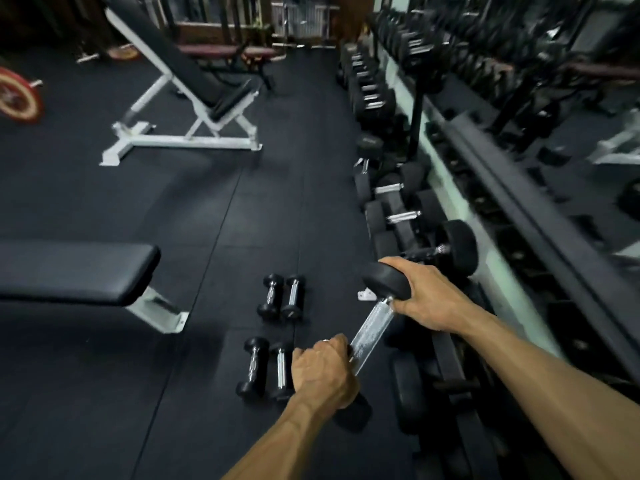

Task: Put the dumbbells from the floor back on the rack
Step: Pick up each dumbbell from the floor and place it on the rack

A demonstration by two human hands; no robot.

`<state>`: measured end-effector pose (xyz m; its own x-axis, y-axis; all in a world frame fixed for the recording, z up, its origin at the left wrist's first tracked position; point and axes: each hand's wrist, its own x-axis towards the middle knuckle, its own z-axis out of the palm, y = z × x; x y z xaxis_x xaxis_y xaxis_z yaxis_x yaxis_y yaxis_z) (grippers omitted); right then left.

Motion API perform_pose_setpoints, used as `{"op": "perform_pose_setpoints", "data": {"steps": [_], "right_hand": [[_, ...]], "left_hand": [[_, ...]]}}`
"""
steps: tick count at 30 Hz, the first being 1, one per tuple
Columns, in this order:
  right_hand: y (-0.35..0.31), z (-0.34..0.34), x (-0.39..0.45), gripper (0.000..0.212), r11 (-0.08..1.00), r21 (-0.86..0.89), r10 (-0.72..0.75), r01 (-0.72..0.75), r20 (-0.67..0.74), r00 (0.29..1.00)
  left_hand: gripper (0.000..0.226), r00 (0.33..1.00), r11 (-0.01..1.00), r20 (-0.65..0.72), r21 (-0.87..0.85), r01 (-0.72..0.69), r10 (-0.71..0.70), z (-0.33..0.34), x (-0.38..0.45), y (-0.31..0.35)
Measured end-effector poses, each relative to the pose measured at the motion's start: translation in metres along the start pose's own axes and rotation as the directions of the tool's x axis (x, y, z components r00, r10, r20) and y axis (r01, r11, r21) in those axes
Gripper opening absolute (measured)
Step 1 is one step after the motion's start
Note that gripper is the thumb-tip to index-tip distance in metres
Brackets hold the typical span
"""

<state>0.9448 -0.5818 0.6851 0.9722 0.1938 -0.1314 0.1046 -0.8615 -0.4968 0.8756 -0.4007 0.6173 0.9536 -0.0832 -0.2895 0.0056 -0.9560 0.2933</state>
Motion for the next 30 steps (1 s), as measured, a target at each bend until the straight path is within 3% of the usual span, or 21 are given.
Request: {"op": "perform_pose_setpoints", "data": {"steps": [9, 18, 25, 30], "right_hand": [[0.073, -0.111, 0.003, 0.067, 0.993, -0.013, 0.116, -0.119, -0.150, 0.982], [0.150, -0.172, -0.048, 0.068, 0.935, 0.048, 0.348, -0.351, -0.308, 0.885], [0.233, -0.198, -0.100, 0.069, 0.861, 0.034, 0.492, -0.507, -0.301, 0.817], [0.288, -0.214, -0.128, 0.068, 0.835, 0.063, 0.540, -0.547, -0.285, 0.792]], "left_hand": [[0.034, 0.963, 0.963, 0.005, 0.007, -0.268, 0.268, -0.041, 0.068, 0.114], [0.032, 0.824, 0.827, 0.122, 0.035, -0.561, 0.553, -0.038, 0.105, 0.222], [0.033, 0.736, 0.763, 0.263, 0.001, -0.646, 0.623, -0.002, 0.100, 0.313], [0.030, 0.713, 0.756, 0.320, -0.014, -0.655, 0.624, 0.031, 0.100, 0.370]]}}
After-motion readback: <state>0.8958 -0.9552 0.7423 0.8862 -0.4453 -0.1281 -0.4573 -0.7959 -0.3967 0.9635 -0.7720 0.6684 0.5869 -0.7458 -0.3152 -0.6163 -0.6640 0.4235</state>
